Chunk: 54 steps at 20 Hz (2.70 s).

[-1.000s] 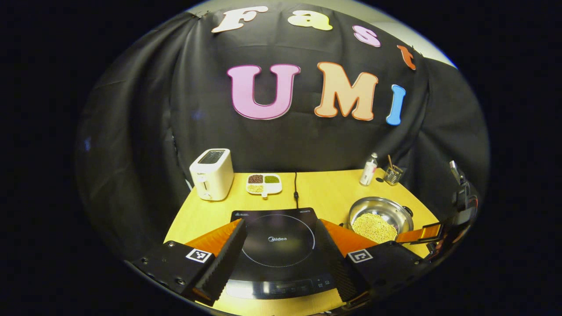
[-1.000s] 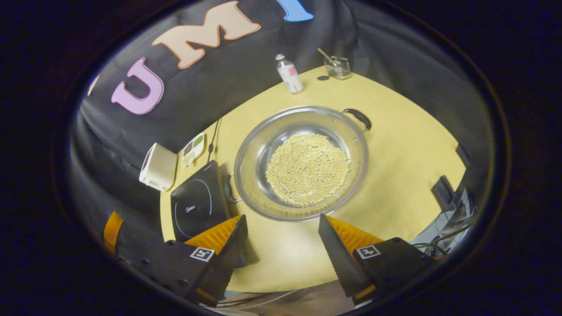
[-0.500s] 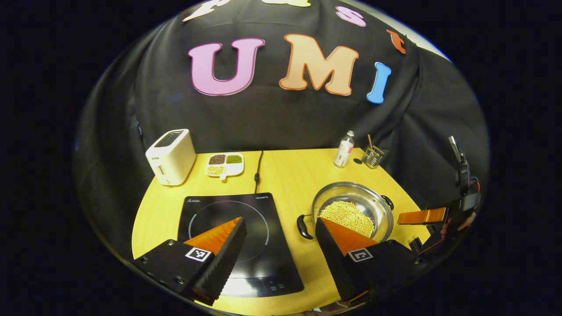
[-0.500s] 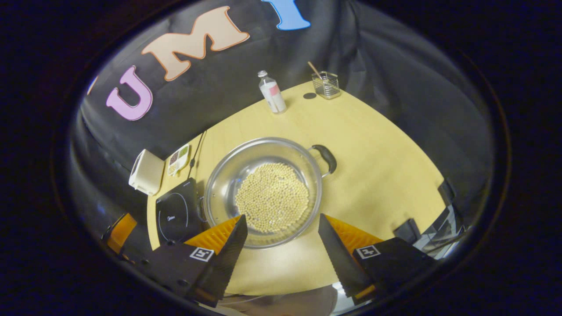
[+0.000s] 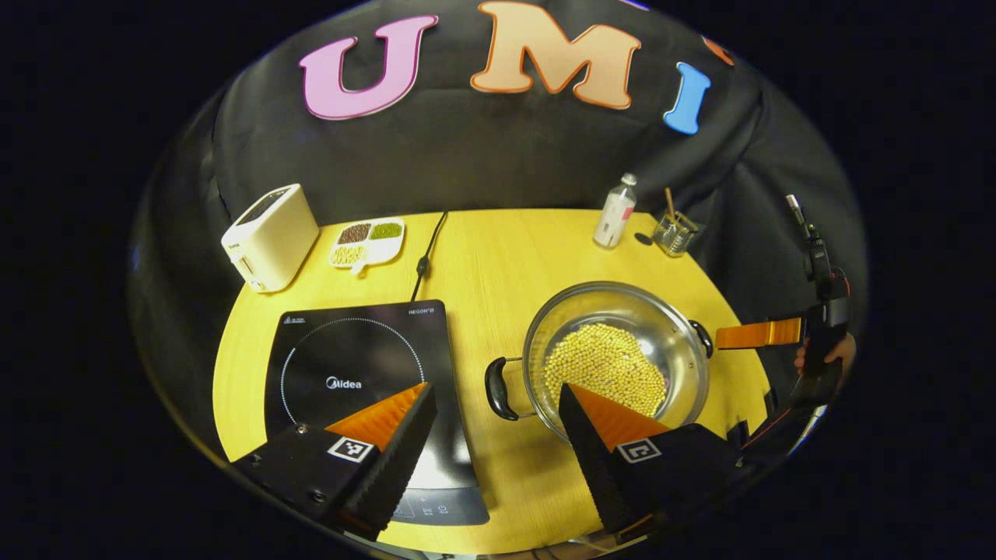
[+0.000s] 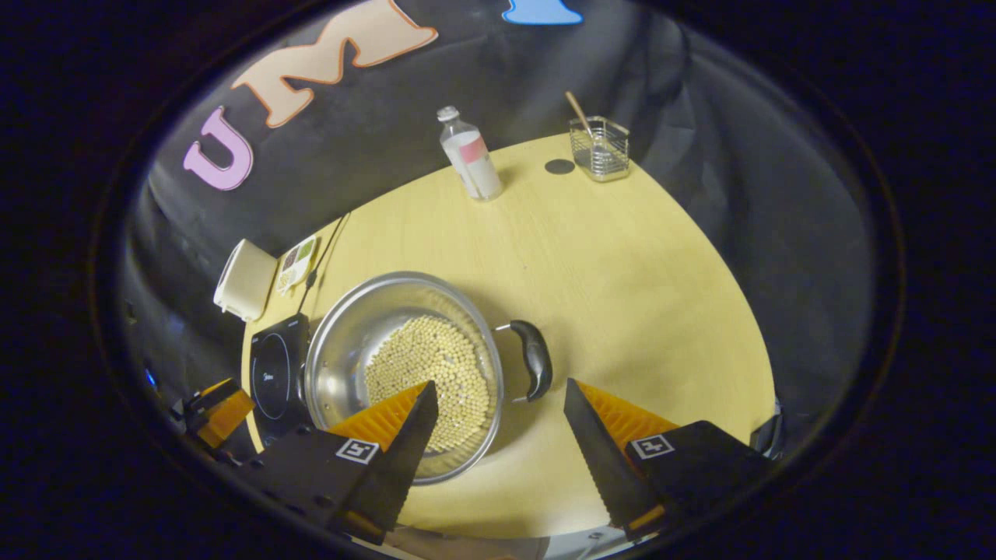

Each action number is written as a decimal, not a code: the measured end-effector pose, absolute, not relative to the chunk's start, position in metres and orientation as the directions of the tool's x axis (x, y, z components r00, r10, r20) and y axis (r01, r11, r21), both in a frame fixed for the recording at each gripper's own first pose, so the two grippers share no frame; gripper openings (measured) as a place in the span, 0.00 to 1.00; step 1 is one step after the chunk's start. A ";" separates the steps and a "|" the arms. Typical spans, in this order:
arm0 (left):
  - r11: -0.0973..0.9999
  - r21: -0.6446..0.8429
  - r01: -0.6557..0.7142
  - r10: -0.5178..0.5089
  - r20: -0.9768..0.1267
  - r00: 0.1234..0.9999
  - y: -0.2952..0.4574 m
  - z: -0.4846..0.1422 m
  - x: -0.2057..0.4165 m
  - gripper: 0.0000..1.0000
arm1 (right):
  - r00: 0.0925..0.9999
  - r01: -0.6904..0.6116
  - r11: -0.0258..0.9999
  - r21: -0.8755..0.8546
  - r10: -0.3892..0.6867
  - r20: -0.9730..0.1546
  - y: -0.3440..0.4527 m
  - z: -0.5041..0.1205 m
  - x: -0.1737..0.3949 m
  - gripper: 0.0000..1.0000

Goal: First push the handle of the pot to place it horizontally, then grasp the pot with both hands and set it on the induction cooktop.

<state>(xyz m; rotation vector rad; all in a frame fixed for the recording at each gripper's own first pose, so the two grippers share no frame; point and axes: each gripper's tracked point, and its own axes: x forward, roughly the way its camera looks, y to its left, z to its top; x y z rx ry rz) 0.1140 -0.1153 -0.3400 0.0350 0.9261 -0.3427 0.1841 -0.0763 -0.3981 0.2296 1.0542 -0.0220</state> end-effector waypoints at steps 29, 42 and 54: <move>0.956 -0.293 0.011 -0.291 -0.944 0.154 -0.146 -0.462 0.125 0.61 | 0.199 0.044 0.911 0.410 0.394 -0.897 -0.055 -0.498 0.212 0.57; 0.944 -0.330 0.031 -0.330 -0.928 0.174 -0.145 -0.420 0.080 0.60 | 0.239 -0.005 0.930 0.367 0.358 -0.903 -0.064 -0.447 0.161 0.52; 0.949 -0.313 0.048 -0.316 -0.923 0.219 -0.059 -0.373 0.036 0.60 | 0.258 -0.015 0.920 0.392 0.382 -0.887 0.015 -0.408 0.092 0.51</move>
